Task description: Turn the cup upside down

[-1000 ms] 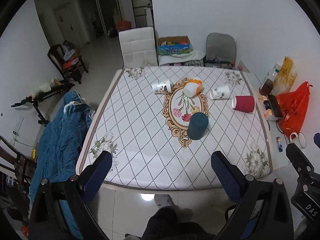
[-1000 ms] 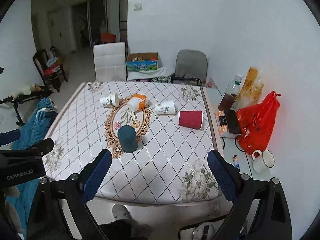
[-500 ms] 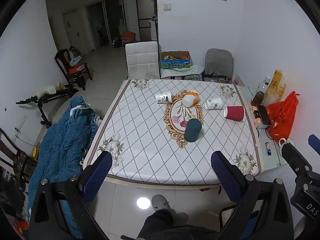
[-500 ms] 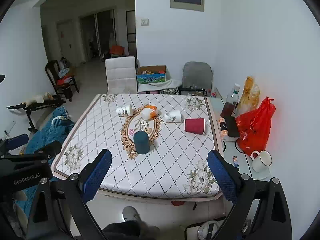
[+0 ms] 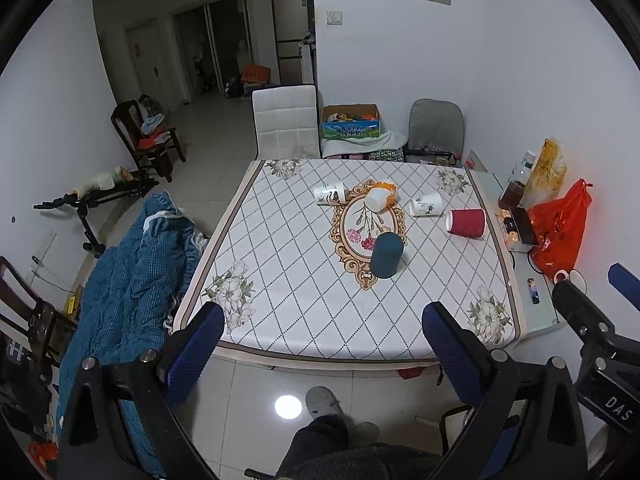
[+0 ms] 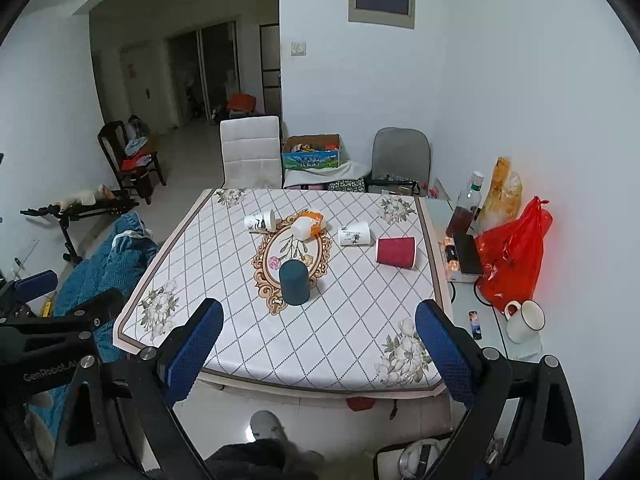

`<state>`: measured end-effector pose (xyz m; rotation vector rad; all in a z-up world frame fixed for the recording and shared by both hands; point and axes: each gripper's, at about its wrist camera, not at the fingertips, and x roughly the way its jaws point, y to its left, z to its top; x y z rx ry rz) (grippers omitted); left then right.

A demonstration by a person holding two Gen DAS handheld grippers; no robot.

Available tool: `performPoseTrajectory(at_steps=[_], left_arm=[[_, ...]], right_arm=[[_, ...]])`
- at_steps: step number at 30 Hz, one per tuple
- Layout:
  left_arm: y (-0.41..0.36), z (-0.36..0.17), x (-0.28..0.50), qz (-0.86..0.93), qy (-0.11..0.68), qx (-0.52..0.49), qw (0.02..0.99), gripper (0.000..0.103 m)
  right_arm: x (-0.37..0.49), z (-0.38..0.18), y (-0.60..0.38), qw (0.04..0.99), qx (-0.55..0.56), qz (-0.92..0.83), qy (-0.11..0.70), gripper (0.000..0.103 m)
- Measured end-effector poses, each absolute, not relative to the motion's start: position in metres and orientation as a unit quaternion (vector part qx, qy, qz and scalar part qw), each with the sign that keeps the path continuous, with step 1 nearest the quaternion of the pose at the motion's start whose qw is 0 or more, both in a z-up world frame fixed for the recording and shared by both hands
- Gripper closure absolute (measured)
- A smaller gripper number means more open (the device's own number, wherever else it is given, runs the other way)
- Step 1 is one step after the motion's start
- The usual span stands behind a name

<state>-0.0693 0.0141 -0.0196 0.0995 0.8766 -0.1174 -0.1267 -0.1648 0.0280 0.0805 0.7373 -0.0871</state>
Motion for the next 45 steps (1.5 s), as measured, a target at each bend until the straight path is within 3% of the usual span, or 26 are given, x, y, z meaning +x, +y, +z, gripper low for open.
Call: performPoseTrajectory(at_steps=[45], left_arm=[[0.006, -0.014, -0.081, -0.042, 0.423, 0.031, 0.905, 0.002]], right_arm=[[-0.121, 0.015, -0.180, 0.924, 0.038, -0.033, 0.378, 0.004]])
